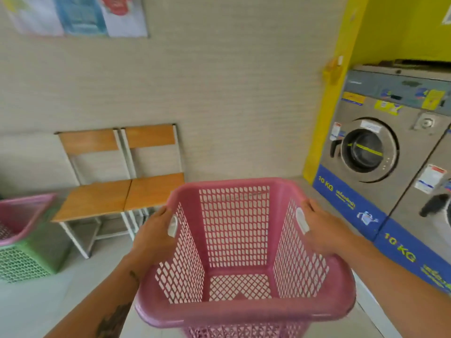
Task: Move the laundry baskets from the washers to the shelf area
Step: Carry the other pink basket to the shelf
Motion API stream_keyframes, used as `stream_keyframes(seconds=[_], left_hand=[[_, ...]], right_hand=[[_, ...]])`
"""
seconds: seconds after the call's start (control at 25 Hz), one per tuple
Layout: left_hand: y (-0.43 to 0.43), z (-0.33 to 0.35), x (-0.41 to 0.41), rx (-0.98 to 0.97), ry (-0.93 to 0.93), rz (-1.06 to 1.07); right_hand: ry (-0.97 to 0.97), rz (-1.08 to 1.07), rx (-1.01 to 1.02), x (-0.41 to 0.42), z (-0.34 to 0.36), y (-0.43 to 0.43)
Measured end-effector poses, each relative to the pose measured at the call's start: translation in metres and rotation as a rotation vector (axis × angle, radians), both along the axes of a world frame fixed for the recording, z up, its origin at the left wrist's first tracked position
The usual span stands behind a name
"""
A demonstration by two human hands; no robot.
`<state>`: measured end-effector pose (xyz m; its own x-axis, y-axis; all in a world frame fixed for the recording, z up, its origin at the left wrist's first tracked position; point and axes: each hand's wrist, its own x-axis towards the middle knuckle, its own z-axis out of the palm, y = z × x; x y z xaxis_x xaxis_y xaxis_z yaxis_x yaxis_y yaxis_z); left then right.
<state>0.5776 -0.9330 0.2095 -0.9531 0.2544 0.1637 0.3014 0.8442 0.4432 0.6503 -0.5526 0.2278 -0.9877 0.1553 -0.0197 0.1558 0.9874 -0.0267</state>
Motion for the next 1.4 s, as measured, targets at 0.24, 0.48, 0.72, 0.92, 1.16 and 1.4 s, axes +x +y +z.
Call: stream_keyframes(seconds=[0.24,0.48,0.72,0.92,1.16,1.4], left_hand=[[-0.22,0.004,-0.018,-0.047,0.015,0.181],[-0.395,0.014,-0.037,0.038,0.165,0.267],[-0.511,0.017,-0.072,0.03,0.174,0.448],[-0.599,0.023,-0.146,-0.034,0.169,0.563],[-0.705,0.031,-0.237,-0.075,0.186,0.685],[-0.823,0.042,-0.325,-0.145,0.209,0.675]], right_hand=[[0.008,0.166,-0.043,-0.073,0.009,-0.208],[0.034,0.366,-0.043,-0.157,0.023,-0.385],[0.016,0.499,-0.091,-0.264,0.017,-0.515],[-0.003,0.62,-0.111,-0.377,0.015,-0.618],[0.049,0.684,-0.112,-0.491,0.037,-0.729],[0.055,0.636,-0.097,-0.565,0.039,-0.843]])
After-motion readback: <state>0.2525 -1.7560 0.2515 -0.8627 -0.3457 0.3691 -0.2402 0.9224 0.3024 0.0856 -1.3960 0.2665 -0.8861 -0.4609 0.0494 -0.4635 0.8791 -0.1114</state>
